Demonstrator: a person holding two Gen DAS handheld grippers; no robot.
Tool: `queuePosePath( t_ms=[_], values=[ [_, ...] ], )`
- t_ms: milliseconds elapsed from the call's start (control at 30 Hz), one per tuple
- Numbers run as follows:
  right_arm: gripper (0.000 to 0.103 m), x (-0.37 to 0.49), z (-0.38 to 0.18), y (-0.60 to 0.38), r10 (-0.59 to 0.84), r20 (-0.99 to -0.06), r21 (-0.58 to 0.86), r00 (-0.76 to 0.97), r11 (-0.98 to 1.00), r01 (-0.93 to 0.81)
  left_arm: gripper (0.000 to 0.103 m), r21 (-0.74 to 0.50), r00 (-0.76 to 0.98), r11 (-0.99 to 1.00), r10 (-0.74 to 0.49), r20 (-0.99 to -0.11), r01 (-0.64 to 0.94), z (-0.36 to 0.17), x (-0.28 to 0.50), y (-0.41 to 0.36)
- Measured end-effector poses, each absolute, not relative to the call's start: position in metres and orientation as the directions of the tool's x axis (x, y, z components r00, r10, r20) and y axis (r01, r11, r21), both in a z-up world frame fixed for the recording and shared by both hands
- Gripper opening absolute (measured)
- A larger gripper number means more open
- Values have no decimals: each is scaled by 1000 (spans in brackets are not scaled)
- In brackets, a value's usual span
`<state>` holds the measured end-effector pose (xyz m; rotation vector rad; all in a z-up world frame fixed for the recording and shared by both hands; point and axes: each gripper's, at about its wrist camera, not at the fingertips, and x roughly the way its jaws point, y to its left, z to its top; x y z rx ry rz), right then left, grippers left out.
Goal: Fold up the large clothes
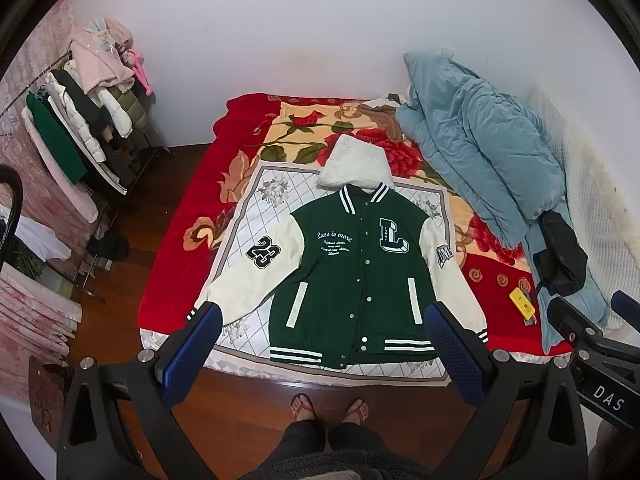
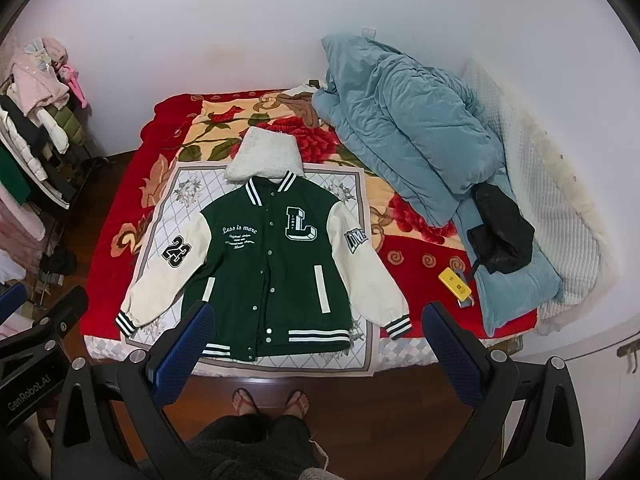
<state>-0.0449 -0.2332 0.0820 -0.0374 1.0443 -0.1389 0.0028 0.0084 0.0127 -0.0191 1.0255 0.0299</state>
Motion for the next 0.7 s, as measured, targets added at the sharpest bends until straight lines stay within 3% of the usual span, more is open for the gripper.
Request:
queuePosePath(
  t_ms=[700],
  values=[
    [103, -44, 86, -232, -136, -857, -100, 497, 990, 98, 103, -4, 528, 999, 14, -849, -33, 19, 1, 11]
  ],
)
